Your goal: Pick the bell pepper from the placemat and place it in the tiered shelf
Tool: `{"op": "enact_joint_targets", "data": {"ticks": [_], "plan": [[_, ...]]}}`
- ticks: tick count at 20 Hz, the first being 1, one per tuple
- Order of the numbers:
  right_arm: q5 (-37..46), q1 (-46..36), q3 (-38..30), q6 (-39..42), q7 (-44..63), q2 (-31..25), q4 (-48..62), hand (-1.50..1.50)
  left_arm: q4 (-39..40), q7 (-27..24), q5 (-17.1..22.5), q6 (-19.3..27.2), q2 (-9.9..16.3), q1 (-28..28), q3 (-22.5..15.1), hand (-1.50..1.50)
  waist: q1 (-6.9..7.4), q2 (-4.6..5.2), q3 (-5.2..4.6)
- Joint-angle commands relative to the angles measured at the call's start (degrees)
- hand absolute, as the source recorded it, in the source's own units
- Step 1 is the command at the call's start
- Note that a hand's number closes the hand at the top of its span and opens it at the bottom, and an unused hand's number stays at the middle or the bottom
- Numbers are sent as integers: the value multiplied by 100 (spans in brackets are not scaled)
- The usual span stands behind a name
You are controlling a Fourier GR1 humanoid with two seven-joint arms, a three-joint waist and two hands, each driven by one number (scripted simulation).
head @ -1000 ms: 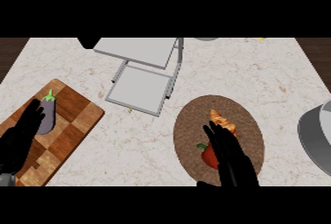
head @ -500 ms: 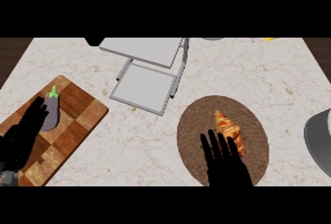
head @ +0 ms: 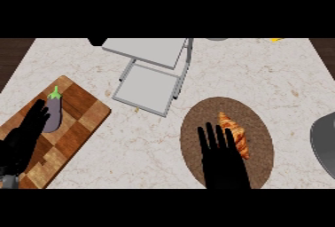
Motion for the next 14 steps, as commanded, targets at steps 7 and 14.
{"op": "enact_joint_targets", "data": {"ticks": [7, 14], "plan": [[139, -194, -927, 114, -513, -140, 878, -150, 291, -17, -267, -88, -273, 106, -33, 0, 5, 38, -32], [409, -149, -1183, -622, -1270, -131, 1627, -150, 201, 149, -242, -356, -247, 91, 278, 0, 18, 34, -30]]}}
